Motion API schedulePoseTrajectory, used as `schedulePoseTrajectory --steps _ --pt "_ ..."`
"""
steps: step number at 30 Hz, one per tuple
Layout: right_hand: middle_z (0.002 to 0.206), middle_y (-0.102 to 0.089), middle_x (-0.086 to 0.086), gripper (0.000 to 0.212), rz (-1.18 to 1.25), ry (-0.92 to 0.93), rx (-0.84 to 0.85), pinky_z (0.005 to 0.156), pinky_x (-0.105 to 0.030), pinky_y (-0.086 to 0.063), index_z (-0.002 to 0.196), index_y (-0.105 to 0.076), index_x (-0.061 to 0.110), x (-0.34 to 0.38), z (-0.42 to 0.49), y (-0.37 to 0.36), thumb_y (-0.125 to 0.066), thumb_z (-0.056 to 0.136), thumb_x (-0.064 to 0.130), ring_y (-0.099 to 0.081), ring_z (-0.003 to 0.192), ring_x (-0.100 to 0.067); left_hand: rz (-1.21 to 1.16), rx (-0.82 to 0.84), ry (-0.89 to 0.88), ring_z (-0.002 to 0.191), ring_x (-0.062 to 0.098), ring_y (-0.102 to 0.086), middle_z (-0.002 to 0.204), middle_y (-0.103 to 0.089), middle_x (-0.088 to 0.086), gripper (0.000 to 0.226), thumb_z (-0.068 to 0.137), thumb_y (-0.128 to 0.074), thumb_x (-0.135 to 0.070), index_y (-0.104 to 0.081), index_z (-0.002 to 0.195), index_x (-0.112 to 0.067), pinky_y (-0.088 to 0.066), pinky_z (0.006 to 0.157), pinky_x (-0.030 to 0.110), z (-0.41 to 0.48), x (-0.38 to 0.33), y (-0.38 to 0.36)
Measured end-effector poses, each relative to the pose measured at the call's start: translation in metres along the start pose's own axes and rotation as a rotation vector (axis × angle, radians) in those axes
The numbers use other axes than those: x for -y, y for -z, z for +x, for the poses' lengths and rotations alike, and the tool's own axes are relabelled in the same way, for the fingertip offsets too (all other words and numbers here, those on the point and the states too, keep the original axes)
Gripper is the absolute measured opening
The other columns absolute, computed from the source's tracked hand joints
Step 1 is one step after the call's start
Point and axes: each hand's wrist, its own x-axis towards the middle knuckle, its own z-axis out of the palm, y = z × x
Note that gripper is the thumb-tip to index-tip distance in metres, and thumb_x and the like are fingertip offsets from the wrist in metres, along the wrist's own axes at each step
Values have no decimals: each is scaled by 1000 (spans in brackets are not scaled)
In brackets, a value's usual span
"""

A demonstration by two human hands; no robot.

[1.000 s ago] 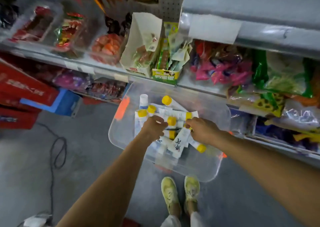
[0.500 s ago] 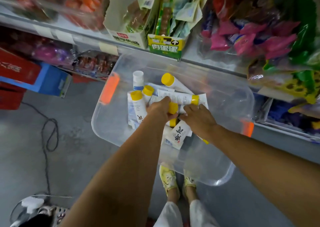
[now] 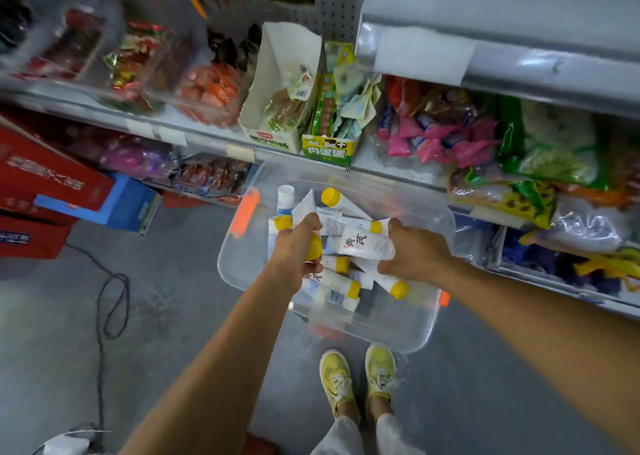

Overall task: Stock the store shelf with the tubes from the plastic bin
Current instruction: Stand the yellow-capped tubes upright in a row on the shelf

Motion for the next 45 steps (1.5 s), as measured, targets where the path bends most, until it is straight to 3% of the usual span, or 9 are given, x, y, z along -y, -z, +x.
schedulePoseTrajectory --steps 4,7,10,13,22,31,36,42,45 --pt "92 -62 0 50 596 -159 -37 58 -29 -51 106 -51 13 13 -32 32 -76 71 39 -64 75 -16 11 13 -164 44 21 -54 74 -57 16 17 84 -58 -15 -56 96 -3 -49 44 25 -43 -25 5" --pt "64 -55 -2 32 986 -146 -102 34 -17 -31 98 -60 6 25 -63 61 -75 80 28 -45 36 -7 -3 52 -272 44 21 -54 77 -54 17 13 82 -58 -6 -50 93 -3 -48 43 26 -80 -37 5" --pt "59 -51 -2 26 1147 -64 -172 36 -16 -28 101 -62 12 36 -96 97 -69 86 31 -41 39 -9 -10 90 -374 47 19 -53 83 -56 19 24 84 -58 -3 -48 105 -4 -48 44 26 -120 -48 3" --pt "66 -59 4 25 1184 40 -278 39 -17 -34 108 -61 22 44 -128 137 -67 87 35 -50 47 -8 -22 104 -504 49 19 -54 88 -58 16 39 84 -59 -4 -43 119 -9 -47 45 28 -158 -63 2" --pt "93 -59 -8 19 1112 229 -533 59 -28 -41 90 -49 22 31 -211 250 -55 85 40 -55 72 -19 55 86 -954 52 18 -51 87 -57 10 40 86 -60 -5 -36 115 -17 -39 38 26 -276 -120 -36" --pt "72 -53 -12 9 1211 363 -601 40 -19 -31 90 -48 20 -48 -283 336 -42 90 26 -47 53 -21 -115 200 -1056 55 19 -57 99 -51 8 25 97 -37 -18 -37 122 -24 -33 43 27 -375 -138 -123" --pt "81 -56 -14 13 1142 439 -716 49 -29 -35 102 -44 14 -104 -319 378 -36 92 16 -55 57 -24 -42 173 -1192 74 23 -58 108 -54 10 32 97 -39 -18 -37 129 -18 -45 45 29 -405 -145 -181" --pt "107 -65 -6 31 949 416 -875 69 -36 -54 122 -44 11 -165 -332 431 -54 93 20 -70 79 -23 -73 198 -1247 87 15 -59 116 -54 2 34 96 -52 -16 -39 128 -15 -61 66 36 -424 -160 -244" --pt "111 -64 -4 36 929 377 -911 76 -36 -56 126 -47 12 -186 -322 458 -58 92 20 -69 88 -25 -39 133 -1286 90 7 -58 119 -57 -2 39 93 -58 -16 -43 130 -14 -54 64 16 -427 -172 -265"
